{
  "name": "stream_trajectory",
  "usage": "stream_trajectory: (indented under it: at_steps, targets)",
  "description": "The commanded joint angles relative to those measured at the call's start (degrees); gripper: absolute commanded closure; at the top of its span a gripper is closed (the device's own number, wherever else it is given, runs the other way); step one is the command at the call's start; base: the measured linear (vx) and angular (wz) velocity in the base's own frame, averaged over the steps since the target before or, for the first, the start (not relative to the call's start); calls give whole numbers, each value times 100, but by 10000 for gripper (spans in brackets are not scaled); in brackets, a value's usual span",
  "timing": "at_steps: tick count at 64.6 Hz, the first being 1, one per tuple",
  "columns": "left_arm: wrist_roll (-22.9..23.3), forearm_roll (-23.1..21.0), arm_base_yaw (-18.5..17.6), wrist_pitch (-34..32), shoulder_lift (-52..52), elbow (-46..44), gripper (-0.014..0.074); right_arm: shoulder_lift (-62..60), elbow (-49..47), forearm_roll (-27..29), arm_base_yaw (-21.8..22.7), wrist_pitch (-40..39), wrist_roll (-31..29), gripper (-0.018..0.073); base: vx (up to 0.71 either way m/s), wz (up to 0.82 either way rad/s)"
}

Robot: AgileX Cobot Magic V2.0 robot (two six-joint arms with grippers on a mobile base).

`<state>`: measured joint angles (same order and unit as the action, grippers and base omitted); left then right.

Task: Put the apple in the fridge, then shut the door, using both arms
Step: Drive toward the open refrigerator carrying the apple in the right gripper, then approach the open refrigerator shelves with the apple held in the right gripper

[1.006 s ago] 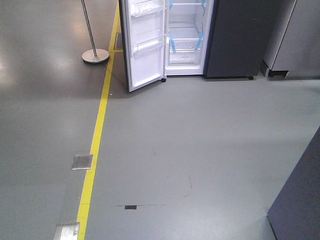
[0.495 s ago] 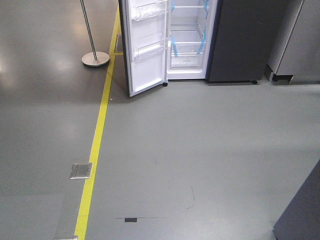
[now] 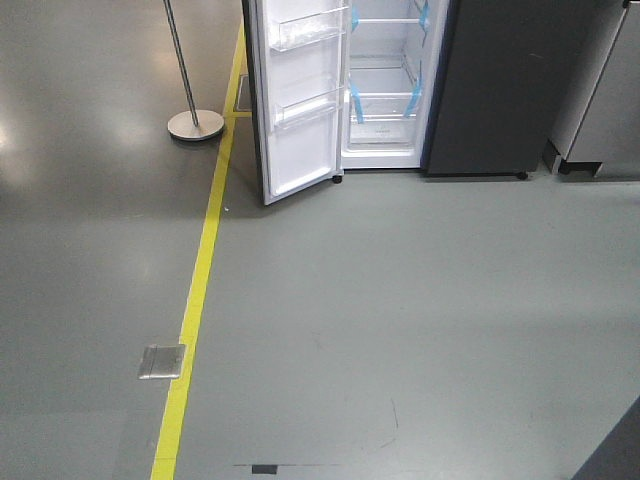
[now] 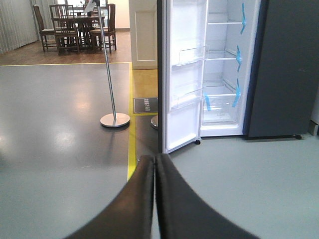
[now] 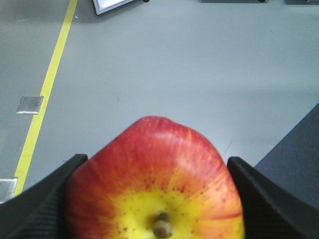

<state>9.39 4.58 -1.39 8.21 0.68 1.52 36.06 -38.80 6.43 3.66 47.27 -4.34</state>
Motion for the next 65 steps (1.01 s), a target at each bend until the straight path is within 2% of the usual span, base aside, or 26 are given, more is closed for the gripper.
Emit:
stream_trajectory:
  at_steps: [1, 65]
  targets:
    - [9, -8, -51, -449, 79, 114, 601, -1, -160, 10, 9, -383, -9, 543, 15, 3]
    - [9, -8, -51, -449, 79, 114, 601, -1, -160, 10, 9, -383, -9, 543, 13, 3]
